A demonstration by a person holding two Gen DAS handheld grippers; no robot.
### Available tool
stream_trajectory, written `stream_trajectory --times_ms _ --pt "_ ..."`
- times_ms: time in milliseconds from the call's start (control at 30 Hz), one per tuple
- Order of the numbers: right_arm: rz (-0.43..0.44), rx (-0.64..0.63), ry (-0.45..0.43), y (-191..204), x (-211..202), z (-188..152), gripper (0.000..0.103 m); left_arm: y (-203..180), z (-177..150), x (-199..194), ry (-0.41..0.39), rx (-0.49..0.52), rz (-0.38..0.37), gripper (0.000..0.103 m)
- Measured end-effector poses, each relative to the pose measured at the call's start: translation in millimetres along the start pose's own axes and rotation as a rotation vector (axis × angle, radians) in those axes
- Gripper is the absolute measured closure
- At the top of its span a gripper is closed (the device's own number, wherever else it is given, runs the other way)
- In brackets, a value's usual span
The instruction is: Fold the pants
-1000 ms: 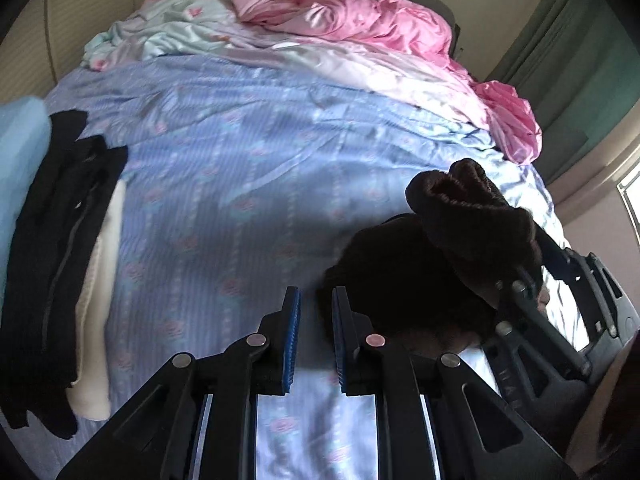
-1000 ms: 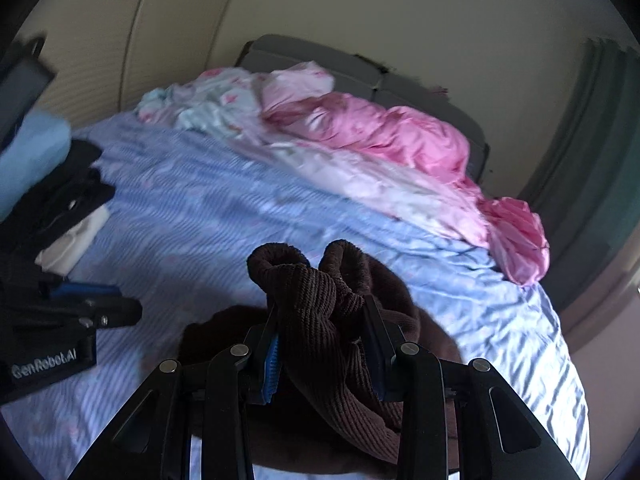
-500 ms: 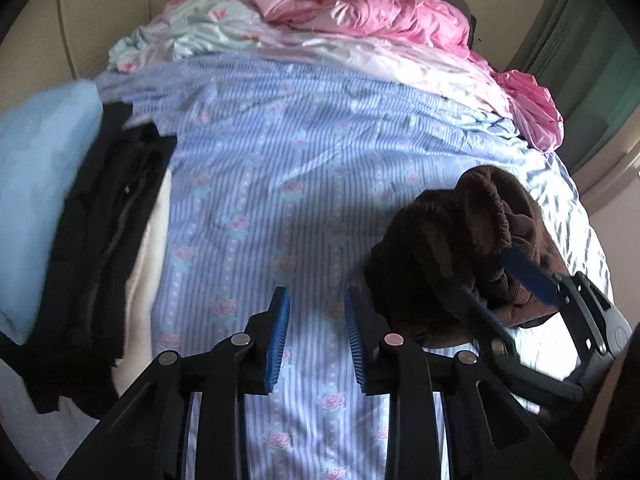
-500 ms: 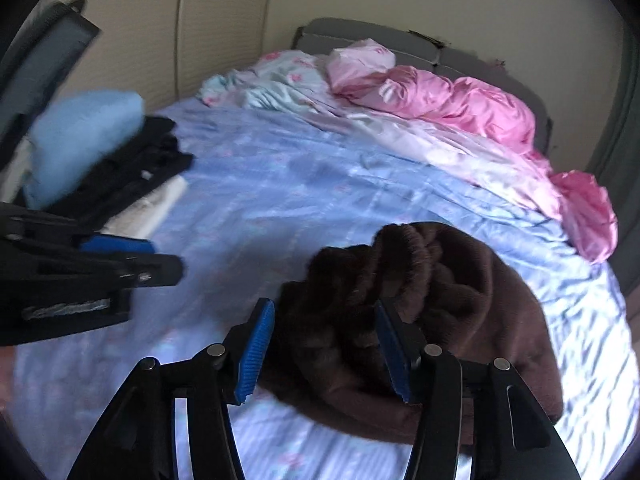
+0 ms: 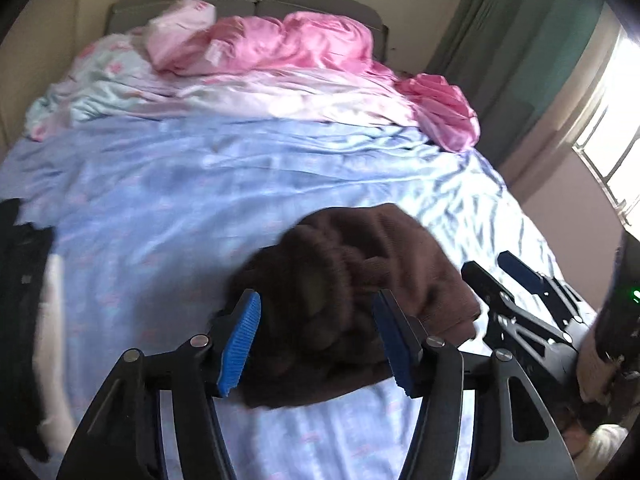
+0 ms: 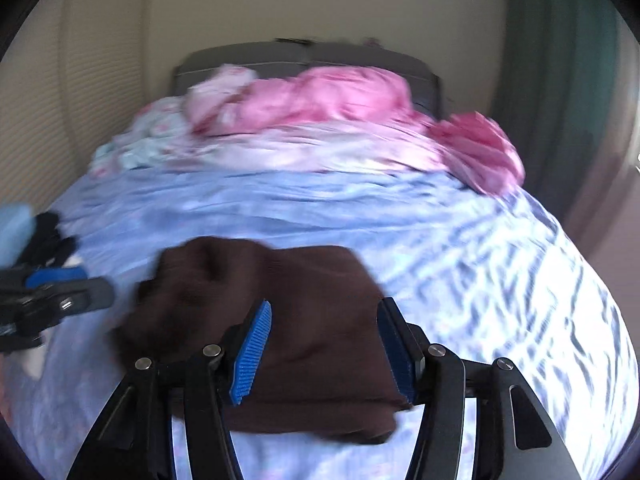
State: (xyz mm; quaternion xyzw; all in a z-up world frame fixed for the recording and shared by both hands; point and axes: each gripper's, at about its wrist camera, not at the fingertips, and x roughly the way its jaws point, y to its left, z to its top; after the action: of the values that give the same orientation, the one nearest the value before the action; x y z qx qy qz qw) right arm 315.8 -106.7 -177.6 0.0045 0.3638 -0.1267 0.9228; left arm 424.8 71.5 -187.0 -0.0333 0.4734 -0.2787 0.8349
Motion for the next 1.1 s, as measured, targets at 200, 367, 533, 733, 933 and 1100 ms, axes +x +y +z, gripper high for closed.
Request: stream_trajectory --times_ms 200,367,533,733,933,1100 --pt "-0.047 0.081 0.017 -42.8 23.5 4.7 0.047 2.2 13.2 33.1 0.021 -0.096 -0.014 0.045" --pt "-0.046 0.092 0.039 -53.0 38.5 1.9 0.047 5.5 17.7 52.8 0.039 -0.109 0.051 0.045" --pt "-0.035 0.09 0.064 -58.2 47.9 -4.9 0.047 6.1 16.1 62.3 0.041 -0.111 0.105 0.04" --pt "-0.025 0.117 0.097 -68.5 56.9 -12.4 0.047 1.3 10.1 70.0 0.05 -0.09 0.123 0.058" --pt "0.004 0.143 0.103 -76.0 54.3 -12.9 0.047 7.3 0.8 40.0 -0.006 -0.138 0.137 0.077" --pt "0.055 0.158 0.082 -75.3 48.0 -7.7 0.047 22.0 -9.8 27.6 -0.004 -0.161 0.169 0.077"
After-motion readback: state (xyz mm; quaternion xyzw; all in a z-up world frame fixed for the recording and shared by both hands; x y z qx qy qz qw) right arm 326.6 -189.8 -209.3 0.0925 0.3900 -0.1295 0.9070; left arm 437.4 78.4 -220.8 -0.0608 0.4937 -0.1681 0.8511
